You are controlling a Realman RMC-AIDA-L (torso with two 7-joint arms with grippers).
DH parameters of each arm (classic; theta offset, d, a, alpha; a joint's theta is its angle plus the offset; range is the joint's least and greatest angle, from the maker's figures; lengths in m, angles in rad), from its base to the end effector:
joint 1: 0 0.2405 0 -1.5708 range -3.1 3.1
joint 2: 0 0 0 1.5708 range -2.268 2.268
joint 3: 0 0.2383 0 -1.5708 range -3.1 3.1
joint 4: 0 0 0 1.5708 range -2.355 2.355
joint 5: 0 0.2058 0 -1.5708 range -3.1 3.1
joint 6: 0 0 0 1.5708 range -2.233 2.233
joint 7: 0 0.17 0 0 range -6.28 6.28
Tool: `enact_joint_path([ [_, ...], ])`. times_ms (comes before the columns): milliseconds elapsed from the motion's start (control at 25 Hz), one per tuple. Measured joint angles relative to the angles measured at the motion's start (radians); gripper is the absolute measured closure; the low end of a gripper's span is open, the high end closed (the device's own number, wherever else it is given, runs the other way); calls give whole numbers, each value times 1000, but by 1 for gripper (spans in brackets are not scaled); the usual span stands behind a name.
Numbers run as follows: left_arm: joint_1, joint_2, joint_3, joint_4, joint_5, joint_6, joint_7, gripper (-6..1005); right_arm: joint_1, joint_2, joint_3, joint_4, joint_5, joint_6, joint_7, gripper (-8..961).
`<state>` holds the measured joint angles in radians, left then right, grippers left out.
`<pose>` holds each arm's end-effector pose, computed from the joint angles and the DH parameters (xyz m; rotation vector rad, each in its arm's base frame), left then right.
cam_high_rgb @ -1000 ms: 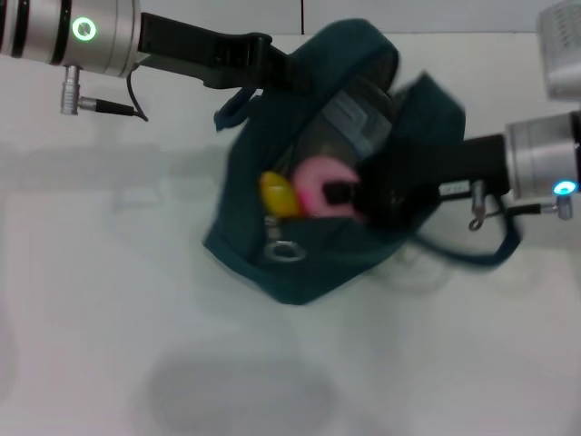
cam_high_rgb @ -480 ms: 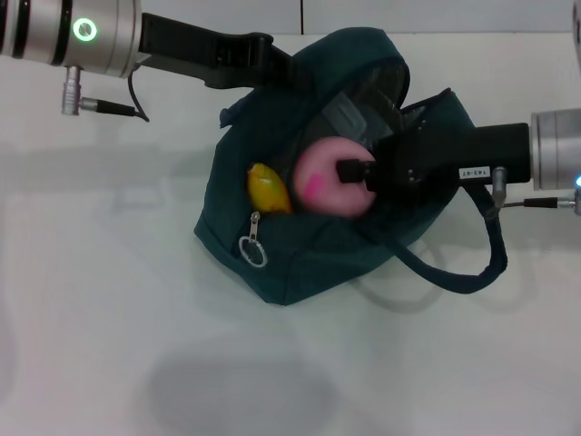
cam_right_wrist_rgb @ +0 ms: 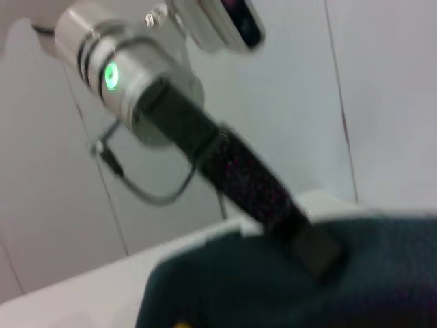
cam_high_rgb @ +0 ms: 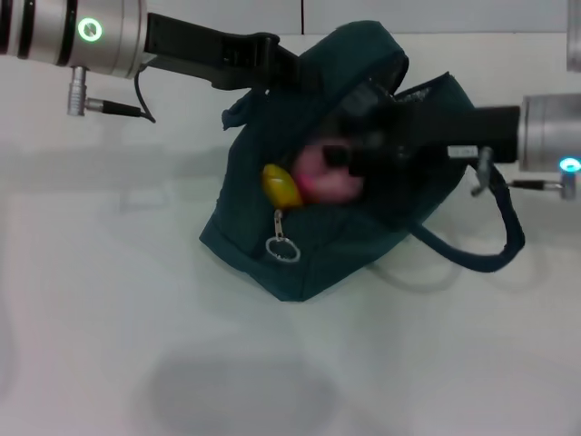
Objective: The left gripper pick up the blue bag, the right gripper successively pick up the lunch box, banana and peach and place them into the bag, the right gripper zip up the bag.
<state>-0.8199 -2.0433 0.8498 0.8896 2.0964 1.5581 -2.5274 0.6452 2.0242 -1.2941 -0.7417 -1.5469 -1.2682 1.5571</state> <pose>-0.1222 0.3919 0.0073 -2.6399 -1.5289 -0.5347 0.1388 0.3720 -0.0426 -2.8200 0.4511 0.7246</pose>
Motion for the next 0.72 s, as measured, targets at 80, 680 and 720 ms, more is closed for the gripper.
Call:
enact_joint_path([
  [80,-2,-5,1,0,0,2,2,944,3,2,-19,1,75,26,-33,556],
  [680,20,-7,1,1,-2,14,4,944,-176,-11,80,-69,262,-273,-234,392],
  [720,21,-7,1,1,-2,14,5,944,-198,-11,117,-71,262,-310,-251,392],
])
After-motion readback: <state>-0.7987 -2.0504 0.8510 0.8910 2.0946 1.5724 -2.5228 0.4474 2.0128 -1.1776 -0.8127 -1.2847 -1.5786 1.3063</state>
